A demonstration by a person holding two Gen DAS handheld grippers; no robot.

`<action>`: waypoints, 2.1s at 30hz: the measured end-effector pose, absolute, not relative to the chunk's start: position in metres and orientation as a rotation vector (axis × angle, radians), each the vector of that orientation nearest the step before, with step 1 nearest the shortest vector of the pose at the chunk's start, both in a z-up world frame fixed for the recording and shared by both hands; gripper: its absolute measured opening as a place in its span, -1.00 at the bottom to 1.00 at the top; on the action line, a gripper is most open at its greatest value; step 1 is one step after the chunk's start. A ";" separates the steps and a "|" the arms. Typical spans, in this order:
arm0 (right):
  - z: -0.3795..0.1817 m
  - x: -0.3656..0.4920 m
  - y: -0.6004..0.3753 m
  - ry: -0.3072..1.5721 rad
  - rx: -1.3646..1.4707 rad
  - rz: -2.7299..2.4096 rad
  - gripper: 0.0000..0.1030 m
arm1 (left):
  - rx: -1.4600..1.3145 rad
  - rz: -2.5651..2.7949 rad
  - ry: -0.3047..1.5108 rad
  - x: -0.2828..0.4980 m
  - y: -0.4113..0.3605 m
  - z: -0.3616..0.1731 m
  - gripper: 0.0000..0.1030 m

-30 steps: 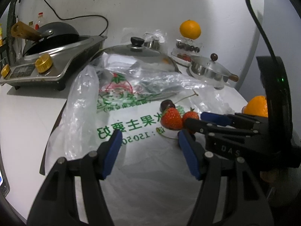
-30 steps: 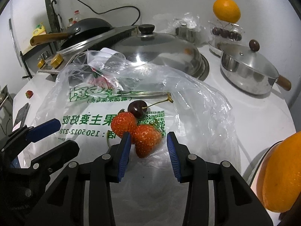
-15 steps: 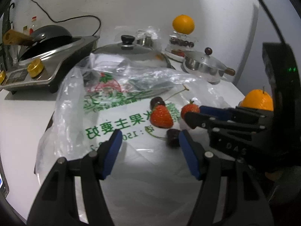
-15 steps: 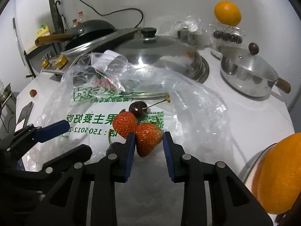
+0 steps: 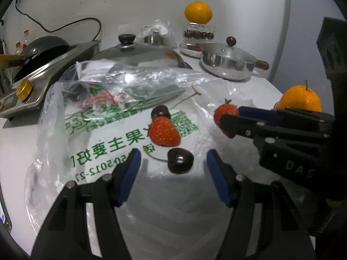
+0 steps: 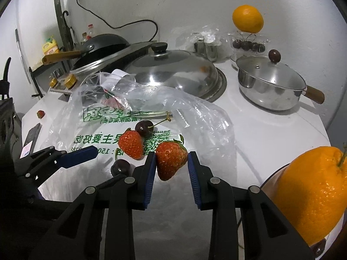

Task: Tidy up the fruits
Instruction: 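Lift the strawberry with the right gripper while the left gripper closes on a dark cherry, then carry the held strawberry and cherry from the bag over the white plate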

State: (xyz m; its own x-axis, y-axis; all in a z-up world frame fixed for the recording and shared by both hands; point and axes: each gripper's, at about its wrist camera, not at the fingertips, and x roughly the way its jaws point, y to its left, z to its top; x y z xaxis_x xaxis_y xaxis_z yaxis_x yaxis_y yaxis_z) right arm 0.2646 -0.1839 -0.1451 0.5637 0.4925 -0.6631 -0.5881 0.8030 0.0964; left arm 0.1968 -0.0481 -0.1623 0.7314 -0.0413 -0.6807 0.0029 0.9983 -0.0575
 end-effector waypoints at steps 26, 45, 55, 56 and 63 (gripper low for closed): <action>-0.141 0.265 -0.194 0.712 -0.102 0.684 -0.38 | 0.096 -0.033 0.782 0.212 -0.075 -0.169 -0.30; -0.141 0.266 -0.193 0.712 -0.103 0.685 -0.38 | 0.087 -0.009 0.798 0.213 -0.070 -0.172 -0.40; -0.141 0.266 -0.193 0.712 -0.103 0.685 -0.38 | 0.084 -0.011 0.819 0.214 -0.069 -0.175 -0.39; -0.141 0.266 -0.193 0.712 -0.103 0.685 -0.38 | 0.081 -0.014 0.815 0.213 -0.069 -0.175 -0.39; -0.139 0.262 -0.191 0.704 -0.105 0.689 -0.38 | 0.088 -0.029 0.792 0.208 -0.069 -0.171 -0.43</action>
State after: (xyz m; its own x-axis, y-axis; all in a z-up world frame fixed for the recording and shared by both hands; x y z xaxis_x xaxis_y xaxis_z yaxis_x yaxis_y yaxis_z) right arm 0.2622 -0.1910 -0.1390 0.5532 0.5479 -0.6275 -0.6161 0.7761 0.1345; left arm 0.2075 -0.0691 -0.1708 0.7024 0.0069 -0.7117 0.0594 0.9959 0.0682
